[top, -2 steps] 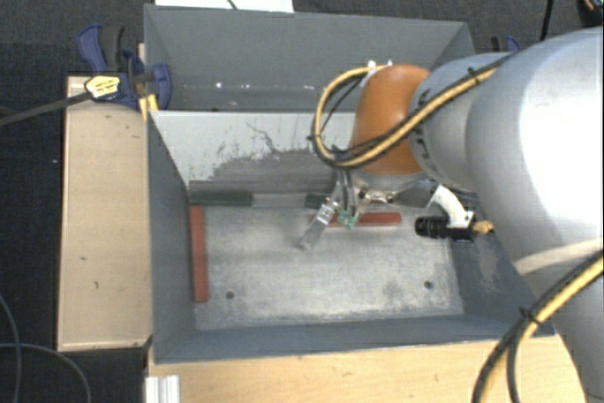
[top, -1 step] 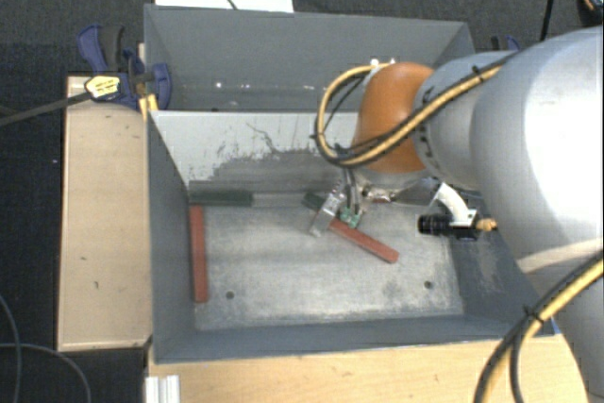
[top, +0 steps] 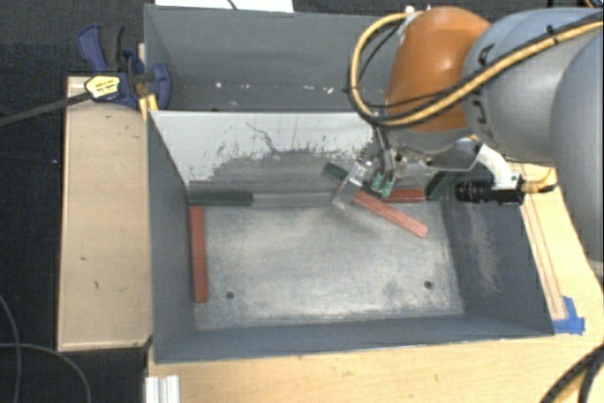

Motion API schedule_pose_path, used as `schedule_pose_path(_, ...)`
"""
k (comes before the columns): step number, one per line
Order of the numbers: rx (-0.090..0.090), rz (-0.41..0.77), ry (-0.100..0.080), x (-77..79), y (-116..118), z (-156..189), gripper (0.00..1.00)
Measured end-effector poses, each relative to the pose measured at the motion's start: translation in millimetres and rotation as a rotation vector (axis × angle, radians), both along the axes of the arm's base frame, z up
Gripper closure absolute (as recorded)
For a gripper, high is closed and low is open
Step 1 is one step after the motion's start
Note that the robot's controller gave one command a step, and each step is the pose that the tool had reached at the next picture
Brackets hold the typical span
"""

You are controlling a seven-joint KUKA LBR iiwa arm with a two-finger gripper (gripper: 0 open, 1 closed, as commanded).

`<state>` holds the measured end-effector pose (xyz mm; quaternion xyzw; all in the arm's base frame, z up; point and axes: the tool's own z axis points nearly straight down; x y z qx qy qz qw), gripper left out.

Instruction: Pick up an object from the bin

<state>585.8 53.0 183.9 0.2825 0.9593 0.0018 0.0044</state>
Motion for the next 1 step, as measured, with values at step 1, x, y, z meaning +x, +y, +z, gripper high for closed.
schedule_pose_path(1,0.000,0.031,0.000,-10.6,8.3,68.3,1.00)
